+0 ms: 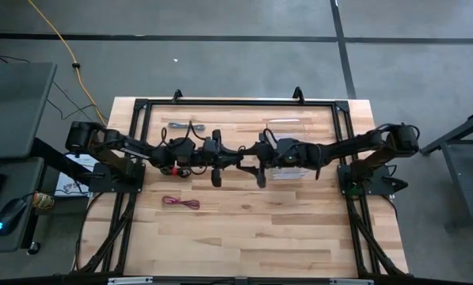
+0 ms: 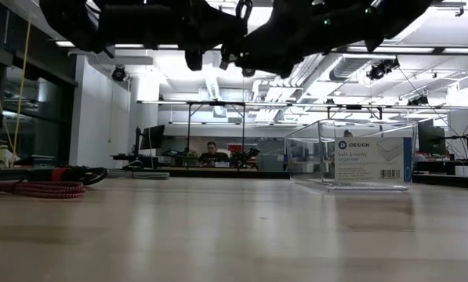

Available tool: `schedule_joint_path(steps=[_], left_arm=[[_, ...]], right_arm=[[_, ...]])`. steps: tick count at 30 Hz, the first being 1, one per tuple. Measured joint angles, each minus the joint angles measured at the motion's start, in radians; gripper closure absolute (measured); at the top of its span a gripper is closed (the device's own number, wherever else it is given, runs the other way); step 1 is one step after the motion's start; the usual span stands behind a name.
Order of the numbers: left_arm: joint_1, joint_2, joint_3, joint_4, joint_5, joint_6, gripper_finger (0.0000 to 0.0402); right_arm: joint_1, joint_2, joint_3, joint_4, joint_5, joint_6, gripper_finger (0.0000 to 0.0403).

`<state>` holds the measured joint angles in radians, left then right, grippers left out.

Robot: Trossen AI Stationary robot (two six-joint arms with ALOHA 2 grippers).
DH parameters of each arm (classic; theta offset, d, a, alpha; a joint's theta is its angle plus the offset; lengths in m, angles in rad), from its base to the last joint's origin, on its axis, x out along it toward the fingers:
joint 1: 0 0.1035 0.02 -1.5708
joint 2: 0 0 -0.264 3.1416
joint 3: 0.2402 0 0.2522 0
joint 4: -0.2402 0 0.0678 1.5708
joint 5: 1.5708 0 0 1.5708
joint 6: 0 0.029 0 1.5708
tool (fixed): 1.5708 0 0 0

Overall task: Pick and place USB-C Cables
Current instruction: Put the black cable charger into the transparent bin

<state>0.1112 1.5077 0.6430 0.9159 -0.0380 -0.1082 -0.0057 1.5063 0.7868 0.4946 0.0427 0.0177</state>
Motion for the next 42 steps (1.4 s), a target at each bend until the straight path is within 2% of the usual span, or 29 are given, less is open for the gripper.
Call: schedule_joint_path(steps=[2, 6, 13, 22, 28, 36, 42], left_arm=[[0.000, -0.003, 0.000, 0.001, 0.001, -0.017, 0.0394], [-0.002, -0.003, 0.000, 0.002, 0.035, -0.035, 0.0394], [-0.004, -0.003, 0.000, 0.027, 0.053, -0.072, 0.0394], [-0.007, 0.019, 0.001, 0.076, 0.029, -0.059, 0.0394], [-0.019, 0.053, 0.001, 0.139, -0.004, -0.072, 0.0394], [-0.028, 0.054, 0.000, 0.155, 0.004, -0.062, 0.0394], [-0.026, 0.032, -0.002, 0.128, 0.012, -0.041, 0.0394]], right_arm=[[-0.001, -0.014, -0.001, -0.006, -0.007, 0.000, 0.0167], [-0.001, -0.019, -0.002, 0.013, -0.093, 0.003, 0.0167], [0.002, 0.000, -0.003, 0.109, -0.082, 0.043, 0.0167], [0.001, 0.024, -0.003, 0.173, -0.164, 0.091, 0.0167], [0.008, 0.034, -0.005, 0.202, -0.085, 0.090, 0.0167], [0.011, 0.042, -0.004, 0.221, -0.130, 0.095, 0.0167], [0.013, 0.037, 0.000, 0.112, -0.103, 0.083, 0.0167]])
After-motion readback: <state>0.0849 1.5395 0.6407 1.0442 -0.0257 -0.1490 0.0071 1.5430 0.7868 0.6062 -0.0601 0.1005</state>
